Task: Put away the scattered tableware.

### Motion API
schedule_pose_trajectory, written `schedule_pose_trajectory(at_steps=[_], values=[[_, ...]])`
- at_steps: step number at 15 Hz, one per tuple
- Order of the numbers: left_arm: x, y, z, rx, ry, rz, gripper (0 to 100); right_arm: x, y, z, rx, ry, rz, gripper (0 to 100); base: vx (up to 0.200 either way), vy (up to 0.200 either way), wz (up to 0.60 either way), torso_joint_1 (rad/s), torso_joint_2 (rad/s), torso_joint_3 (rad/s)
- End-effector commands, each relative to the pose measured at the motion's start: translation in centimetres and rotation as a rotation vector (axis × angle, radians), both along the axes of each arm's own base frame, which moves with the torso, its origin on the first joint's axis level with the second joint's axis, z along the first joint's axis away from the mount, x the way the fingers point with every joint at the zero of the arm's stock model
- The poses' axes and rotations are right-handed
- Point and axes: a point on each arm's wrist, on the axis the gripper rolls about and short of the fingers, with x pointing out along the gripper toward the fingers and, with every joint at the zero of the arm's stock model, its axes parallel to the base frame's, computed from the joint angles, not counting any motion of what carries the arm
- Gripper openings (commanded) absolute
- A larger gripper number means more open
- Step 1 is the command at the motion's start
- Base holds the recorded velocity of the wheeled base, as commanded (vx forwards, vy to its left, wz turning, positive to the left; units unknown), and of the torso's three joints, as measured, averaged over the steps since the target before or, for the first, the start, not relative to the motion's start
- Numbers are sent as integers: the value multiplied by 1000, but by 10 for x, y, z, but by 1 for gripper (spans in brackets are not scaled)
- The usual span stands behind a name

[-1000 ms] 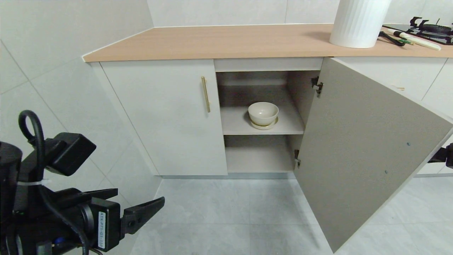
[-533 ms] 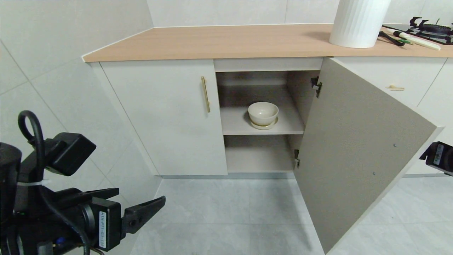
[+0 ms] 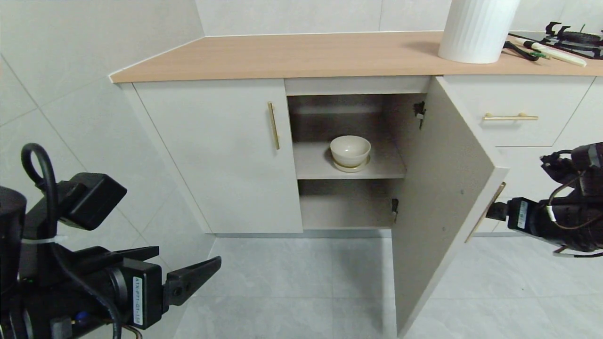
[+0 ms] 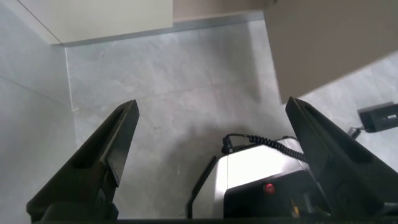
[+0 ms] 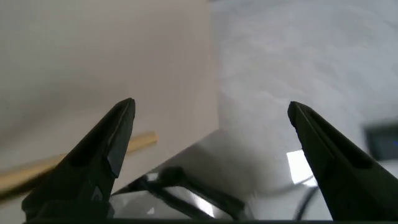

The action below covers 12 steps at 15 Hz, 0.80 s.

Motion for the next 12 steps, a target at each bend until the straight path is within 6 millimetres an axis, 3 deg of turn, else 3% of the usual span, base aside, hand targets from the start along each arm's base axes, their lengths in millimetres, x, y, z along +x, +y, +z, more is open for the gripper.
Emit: schedule_pose_trajectory(at_steps=[1,5,8,12], values=[[1,0,1,0,-3,1,100,21,29,-11,-7,10,99,100,0,0,0,0,0,0],[8,-6,-6,17,34,10,100,49,56,-16,40,20,197,100,0,0,0,0,0,0],[10,-7,-7,12,38,14,100,58,76,-26,122,-7,202,100,0,0,0,0,0,0],[9,-6,-7,16,40,11,100,65,103,-55,105,-36,205,100,0,0,0,0,0,0]])
